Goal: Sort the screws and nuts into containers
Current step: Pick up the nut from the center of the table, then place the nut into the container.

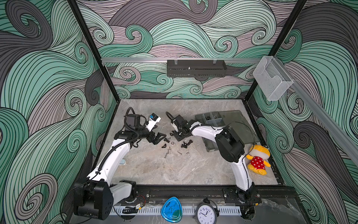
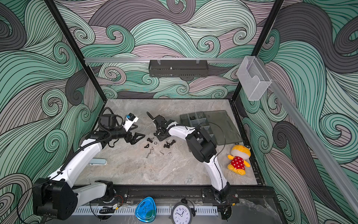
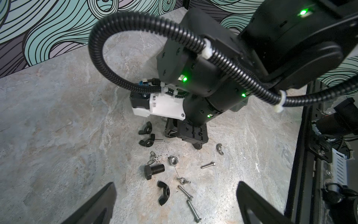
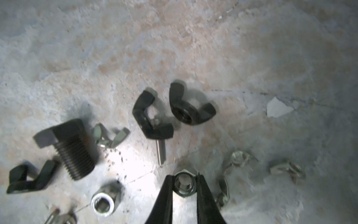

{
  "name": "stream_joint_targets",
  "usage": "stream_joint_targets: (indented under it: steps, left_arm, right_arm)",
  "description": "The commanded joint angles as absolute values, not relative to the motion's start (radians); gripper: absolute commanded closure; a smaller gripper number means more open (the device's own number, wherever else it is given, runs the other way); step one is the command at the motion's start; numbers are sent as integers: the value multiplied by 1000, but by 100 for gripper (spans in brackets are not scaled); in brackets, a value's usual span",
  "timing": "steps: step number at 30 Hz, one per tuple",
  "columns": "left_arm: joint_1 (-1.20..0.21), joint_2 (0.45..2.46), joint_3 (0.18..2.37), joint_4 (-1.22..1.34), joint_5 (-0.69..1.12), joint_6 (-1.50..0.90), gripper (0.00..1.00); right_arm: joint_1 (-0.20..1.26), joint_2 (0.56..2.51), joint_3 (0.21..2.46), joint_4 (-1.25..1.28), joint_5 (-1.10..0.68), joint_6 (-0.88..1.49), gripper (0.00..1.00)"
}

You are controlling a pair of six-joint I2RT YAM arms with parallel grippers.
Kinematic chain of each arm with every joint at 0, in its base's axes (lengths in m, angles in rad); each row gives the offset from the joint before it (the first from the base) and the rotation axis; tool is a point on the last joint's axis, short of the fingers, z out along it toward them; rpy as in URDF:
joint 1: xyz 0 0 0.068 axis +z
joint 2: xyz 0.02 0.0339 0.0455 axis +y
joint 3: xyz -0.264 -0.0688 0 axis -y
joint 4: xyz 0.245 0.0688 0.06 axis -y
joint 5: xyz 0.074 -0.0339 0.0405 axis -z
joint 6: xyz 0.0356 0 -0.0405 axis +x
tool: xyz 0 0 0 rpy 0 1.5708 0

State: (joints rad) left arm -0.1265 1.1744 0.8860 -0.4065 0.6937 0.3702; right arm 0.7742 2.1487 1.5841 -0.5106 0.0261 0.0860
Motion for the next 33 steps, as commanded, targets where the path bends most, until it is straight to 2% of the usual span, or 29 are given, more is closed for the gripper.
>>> stream_joint_targets:
  steps: [1, 6, 14, 23, 33]
  left_arm:
    - [-121, 1164, 913, -394, 726, 356, 1]
    - [-123, 1169, 907, -373, 756, 337, 1]
    - [-176, 1158, 879, -316, 859, 350, 1]
    - [-226, 1128, 839, -234, 989, 376, 1]
    - [-229, 1136, 843, -254, 980, 406, 1]
  right_arm:
    - [754, 2044, 1556, -516, 20, 92, 81]
    - [690, 1950, 1524, -518, -29, 114, 81]
    - [455, 1917, 1527, -531, -36, 124, 82]
    - [227, 1970, 1574, -505, 21, 128, 82]
    - [143, 2101, 1669, -509, 64, 105, 81]
